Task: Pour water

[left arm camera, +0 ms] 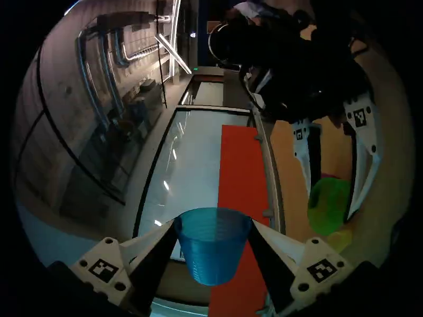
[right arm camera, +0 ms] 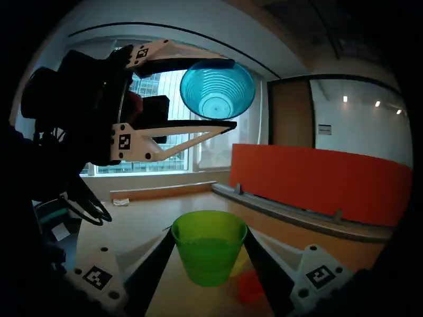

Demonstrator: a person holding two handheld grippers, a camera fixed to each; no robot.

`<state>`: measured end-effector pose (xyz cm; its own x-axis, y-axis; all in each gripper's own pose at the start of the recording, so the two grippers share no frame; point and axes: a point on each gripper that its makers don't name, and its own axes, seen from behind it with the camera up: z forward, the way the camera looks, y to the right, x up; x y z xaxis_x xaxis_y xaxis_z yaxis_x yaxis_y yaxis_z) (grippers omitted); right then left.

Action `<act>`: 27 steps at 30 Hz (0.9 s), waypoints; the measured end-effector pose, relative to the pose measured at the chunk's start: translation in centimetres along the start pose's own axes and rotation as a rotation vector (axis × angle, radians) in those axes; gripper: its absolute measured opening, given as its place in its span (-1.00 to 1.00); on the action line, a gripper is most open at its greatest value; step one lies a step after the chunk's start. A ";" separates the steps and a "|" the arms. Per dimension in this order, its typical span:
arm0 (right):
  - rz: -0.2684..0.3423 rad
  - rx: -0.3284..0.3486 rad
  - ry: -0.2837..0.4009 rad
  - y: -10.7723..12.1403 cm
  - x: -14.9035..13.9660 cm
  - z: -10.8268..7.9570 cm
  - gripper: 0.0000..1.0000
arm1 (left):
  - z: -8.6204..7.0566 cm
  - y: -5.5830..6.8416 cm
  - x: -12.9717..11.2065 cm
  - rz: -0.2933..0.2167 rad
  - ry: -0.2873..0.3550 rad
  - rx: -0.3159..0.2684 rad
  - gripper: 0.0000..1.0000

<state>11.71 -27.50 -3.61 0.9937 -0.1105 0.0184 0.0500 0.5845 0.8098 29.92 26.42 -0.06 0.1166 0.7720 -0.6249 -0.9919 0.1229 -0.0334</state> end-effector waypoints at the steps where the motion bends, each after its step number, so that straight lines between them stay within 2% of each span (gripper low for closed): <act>1: 0.000 -0.001 0.001 0.0 0.1 0.0 0.84 | 0.1 0.1 -0.1 -0.028 0.002 -0.002 0.76; 11: 0.000 -0.011 0.008 0.4 0.4 -0.2 0.84 | 0.5 0.0 -1.0 -0.343 0.009 -0.003 0.75; 20: 0.001 -0.017 0.013 0.6 0.5 -0.4 0.84 | 0.2 -0.3 -2.1 -0.653 0.004 -0.002 0.76; 27: -0.002 -0.020 0.017 0.6 0.8 -0.5 0.84 | 0.4 -0.8 -2.9 -0.827 0.001 0.008 0.76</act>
<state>12.57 -26.86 -3.40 0.9951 -0.0982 0.0072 0.0535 0.6003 0.7980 30.35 24.34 2.02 0.8086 0.4297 -0.4018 -0.5854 0.6556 -0.4769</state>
